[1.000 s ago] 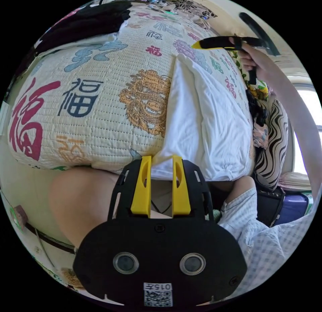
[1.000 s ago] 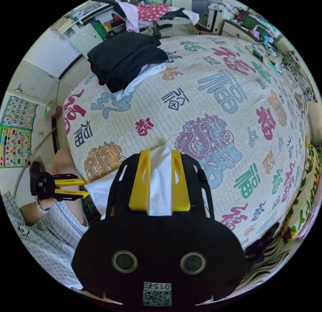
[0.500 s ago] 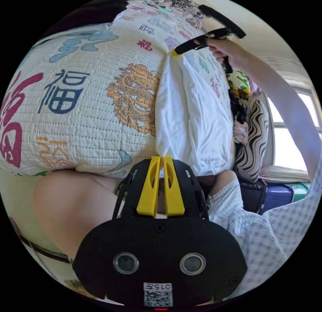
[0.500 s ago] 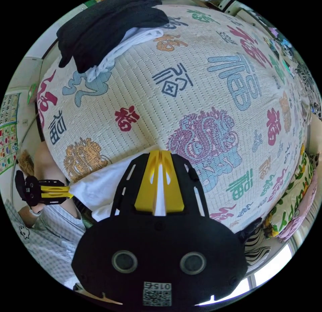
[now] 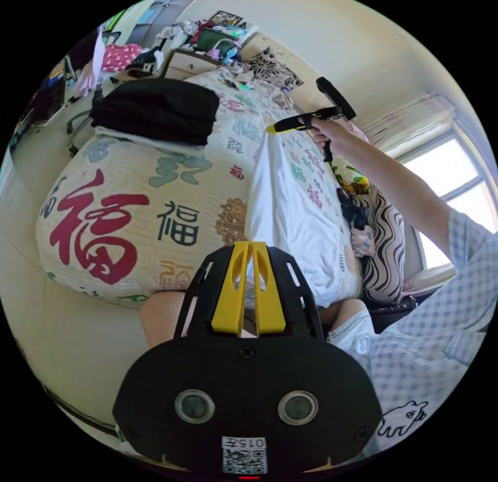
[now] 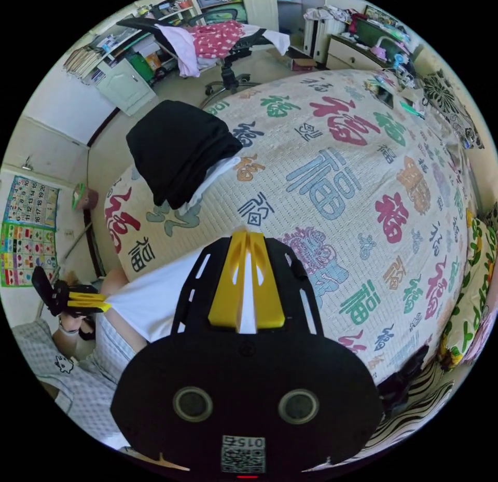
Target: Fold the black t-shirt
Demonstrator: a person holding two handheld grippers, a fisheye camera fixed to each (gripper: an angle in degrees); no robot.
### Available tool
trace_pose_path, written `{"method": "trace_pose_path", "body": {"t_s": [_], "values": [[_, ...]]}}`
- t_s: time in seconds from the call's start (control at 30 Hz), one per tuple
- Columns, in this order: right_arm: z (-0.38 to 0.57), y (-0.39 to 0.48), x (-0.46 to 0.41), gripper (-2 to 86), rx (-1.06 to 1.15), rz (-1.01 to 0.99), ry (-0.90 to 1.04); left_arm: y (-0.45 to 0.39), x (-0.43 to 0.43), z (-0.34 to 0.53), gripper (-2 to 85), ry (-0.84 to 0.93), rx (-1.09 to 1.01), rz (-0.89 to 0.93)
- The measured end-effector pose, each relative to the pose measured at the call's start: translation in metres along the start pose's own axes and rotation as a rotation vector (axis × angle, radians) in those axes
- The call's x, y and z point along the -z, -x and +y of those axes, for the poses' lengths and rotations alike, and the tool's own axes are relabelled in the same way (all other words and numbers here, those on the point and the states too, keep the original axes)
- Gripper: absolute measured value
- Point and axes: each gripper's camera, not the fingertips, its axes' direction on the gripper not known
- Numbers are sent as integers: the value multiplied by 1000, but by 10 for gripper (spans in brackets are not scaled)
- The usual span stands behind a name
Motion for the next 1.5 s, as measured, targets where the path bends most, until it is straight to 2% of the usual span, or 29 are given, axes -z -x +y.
{"method": "trace_pose_path", "body": {"t_s": [0.17, 0.43, 0.57, 0.73, 1.2, 1.27, 1.33, 1.5], "values": [[66, -49, 51, -9, -35, -93, -78, -78, -26, 33, -7, 41, -213, 74], [259, -165, 129, -8, -164, -231, -247, -216, -131, 86, -6, 201, -488, 231], [325, -213, 132, -8, -253, -243, -244, -293, -200, 114, -6, 290, -696, 233], [397, -273, 119, -8, -378, -279, -238, -344, -278, 142, -5, 406, -811, 201], [472, -342, 103, 3, -493, -357, -254, -410, -424, 195, 18, 566, -940, 130], [476, -346, 98, 19, -529, -340, -250, -417, -449, 207, 67, 591, -996, 22], [479, -346, 94, 46, -581, -307, -228, -421, -464, 215, 93, 635, -1026, -11], [487, -330, 110, 59, -596, -141, -217, -438, -453, 210, 102, 574, -1018, 82]]}}
